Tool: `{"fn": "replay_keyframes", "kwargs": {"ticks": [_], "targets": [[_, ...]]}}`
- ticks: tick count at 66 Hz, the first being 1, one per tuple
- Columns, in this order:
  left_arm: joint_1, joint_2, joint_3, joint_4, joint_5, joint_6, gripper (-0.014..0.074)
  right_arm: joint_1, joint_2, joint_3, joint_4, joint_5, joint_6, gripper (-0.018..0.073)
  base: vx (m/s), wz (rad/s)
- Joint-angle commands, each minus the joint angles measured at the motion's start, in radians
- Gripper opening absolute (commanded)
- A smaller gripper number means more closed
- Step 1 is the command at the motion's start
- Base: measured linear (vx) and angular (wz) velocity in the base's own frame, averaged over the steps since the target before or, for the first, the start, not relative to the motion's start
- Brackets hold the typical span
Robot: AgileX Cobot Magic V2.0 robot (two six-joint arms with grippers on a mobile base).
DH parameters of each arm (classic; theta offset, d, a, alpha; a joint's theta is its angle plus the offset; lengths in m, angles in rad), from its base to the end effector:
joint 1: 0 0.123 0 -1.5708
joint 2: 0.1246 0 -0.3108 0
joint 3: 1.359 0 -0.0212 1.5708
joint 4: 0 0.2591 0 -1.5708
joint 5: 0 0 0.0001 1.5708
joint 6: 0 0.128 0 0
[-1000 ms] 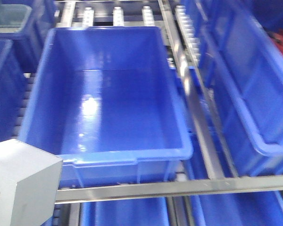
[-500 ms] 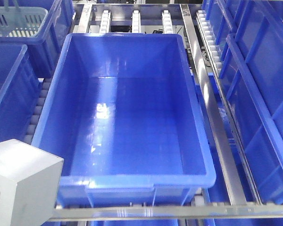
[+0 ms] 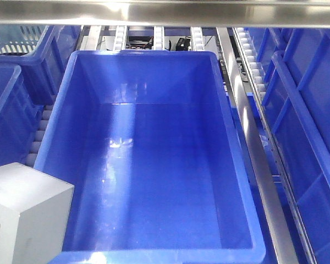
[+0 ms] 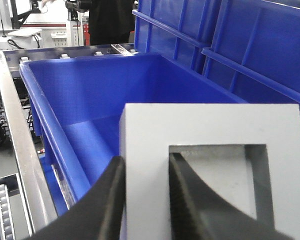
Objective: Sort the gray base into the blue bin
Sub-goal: 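Turn and approach the empty blue bin on the roller rack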
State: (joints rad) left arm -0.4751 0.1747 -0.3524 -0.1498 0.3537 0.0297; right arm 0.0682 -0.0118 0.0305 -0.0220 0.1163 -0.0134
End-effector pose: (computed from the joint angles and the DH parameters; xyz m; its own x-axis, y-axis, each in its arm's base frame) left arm 0.0636 -0.0402 0.2920 -0.1308 -0.0571 -0.9898 0.4912 0.8635 -0.1147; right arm 0.0759 0.0049 0.1907 -0.0453 -0.0384 -0.9982 -0.0672 0.9971 -0.0353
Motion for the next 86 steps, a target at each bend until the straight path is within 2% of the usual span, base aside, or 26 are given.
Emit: {"fn": "replay_keyframes", "kwargs": {"ticks": [1,86], "targets": [[-0.006,0.008,-0.028,-0.011,-0.104,-0.012,-0.0006,-0.005,-0.011,0.014,-0.011,-0.078,-0.005,-0.0009,0.09,-0.01],[-0.006,0.008,-0.028,-0.011,-0.104,-0.012,-0.0006,-0.005,-0.011,0.014,-0.011,-0.078,-0.005,-0.0009,0.02,-0.01]]}}
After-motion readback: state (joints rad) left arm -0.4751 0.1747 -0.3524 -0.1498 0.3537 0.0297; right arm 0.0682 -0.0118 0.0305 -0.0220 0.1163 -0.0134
